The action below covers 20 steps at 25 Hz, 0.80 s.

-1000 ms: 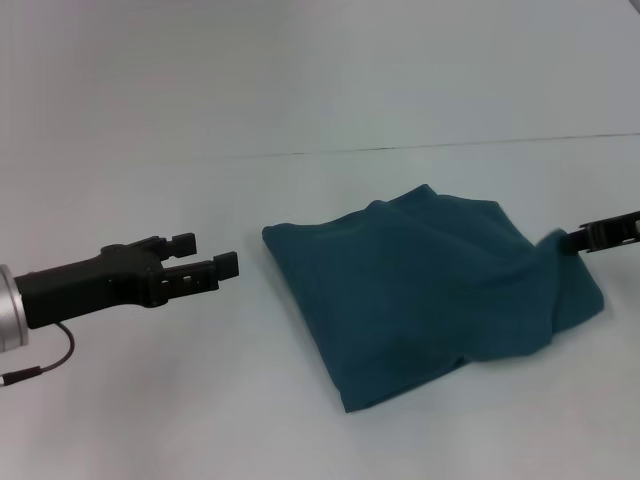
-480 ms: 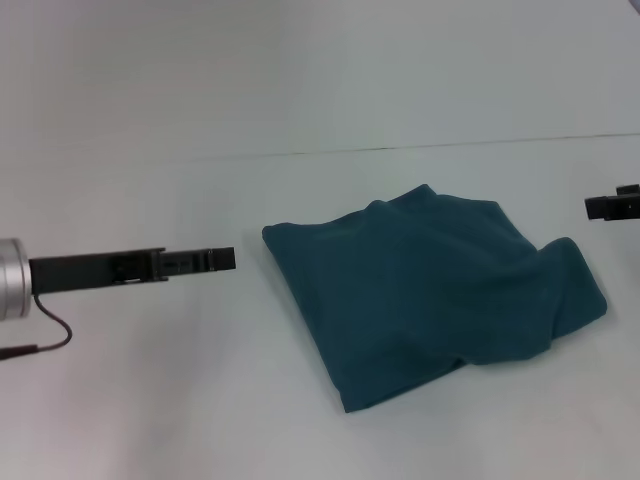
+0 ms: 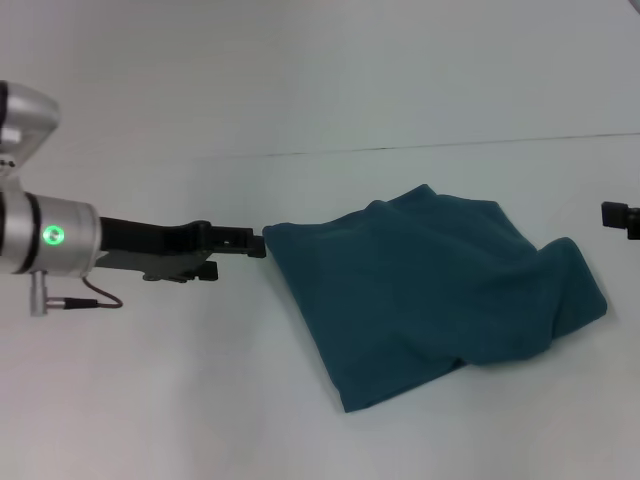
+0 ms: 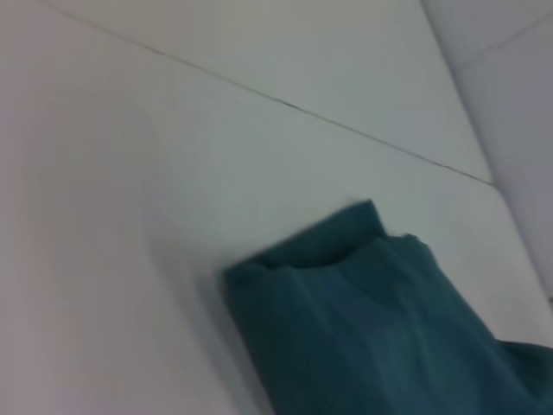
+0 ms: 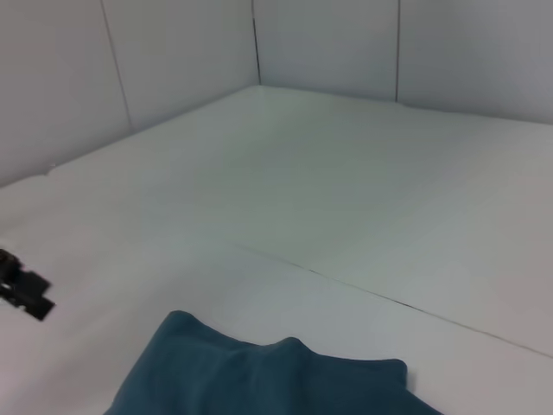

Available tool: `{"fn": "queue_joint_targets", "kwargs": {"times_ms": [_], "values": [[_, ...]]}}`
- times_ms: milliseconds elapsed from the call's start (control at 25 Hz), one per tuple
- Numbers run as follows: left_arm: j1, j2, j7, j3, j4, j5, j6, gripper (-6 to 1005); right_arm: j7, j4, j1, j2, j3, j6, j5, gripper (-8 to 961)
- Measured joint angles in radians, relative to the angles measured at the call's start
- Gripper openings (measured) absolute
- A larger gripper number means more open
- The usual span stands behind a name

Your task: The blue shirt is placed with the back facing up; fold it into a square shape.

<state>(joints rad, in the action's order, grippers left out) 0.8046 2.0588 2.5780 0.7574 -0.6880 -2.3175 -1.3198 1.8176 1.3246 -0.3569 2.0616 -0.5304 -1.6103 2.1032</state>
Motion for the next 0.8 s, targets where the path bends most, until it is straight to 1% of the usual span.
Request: {"fn": "queue_joint_targets", "kwargs": {"times_ms": [160,320,480,640,800], "values": [[0.029,0.014,0.030,0.086,0.040,-0.030,0.133,920,-0.002,0.000,0.004,0.001,0.044,-0.035,-0.008,877],[0.064,0.032,0.037,0.134,0.100,-0.036,0.218,920,-0.001,0.003,-0.005,0.007,0.082,-0.063,-0.019,905],[0.102,0.044,0.041,0.141,0.172,-0.036,0.263,920,0.001,0.011,-0.008,0.009,0.086,-0.080,-0.044,906],[0.123,0.070,0.050,0.138,0.194,-0.031,0.270,921,0.002,0.018,-0.012,0.009,0.088,-0.096,-0.048,906],[0.139,0.095,0.059,0.138,0.201,-0.030,0.269,921,0.000,0.025,-0.012,0.016,0.088,-0.106,-0.050,905]]}}
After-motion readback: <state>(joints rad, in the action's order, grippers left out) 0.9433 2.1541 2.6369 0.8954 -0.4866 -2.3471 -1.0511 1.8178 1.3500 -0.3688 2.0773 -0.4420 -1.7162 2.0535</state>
